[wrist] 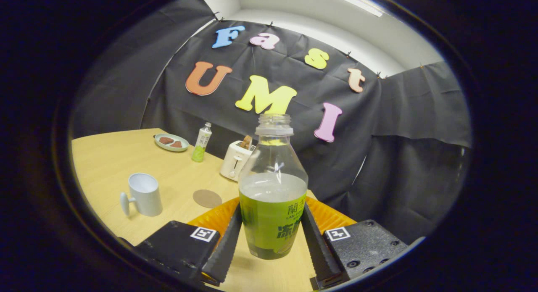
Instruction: Take the bottle from table, then pour the juice into the cup, finally place the bottle on the coaster
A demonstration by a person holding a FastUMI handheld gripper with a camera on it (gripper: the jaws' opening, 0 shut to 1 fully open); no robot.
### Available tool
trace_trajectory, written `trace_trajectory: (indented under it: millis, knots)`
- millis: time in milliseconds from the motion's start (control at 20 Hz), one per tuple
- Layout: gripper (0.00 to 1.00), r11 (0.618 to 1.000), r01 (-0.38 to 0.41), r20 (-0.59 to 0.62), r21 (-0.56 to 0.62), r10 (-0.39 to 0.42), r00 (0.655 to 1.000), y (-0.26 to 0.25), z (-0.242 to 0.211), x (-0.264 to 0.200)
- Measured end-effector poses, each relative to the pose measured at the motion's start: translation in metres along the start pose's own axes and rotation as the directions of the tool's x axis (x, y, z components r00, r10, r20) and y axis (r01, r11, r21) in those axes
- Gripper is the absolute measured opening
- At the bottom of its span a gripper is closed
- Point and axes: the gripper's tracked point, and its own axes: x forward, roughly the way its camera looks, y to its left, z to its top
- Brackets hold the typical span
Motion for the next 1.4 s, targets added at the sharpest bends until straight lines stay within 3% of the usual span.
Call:
trace_trajectory:
  millis: [250,450,600,750,1150,1400]
  knots:
    - [0.80,0.992,0.043,0.009,-0.119,-0.042,0.999,0.008,0.010,0.003]
    - [0.80,0.962,0.093,0.072,-0.256,-0.077,0.994,0.015,0.030,0.000]
    - [0.80,0.941,0.089,0.081,-0.325,-0.066,0.995,0.031,0.039,-0.004]
    - [0.80,0.900,0.133,0.118,-0.415,-0.092,0.989,0.034,0.052,-0.001]
    - [0.80,0.828,0.156,0.096,-0.539,-0.123,0.988,0.056,0.046,0.011]
    - [0.80,0.747,0.214,0.132,-0.630,-0.169,0.977,0.060,0.045,0.015]
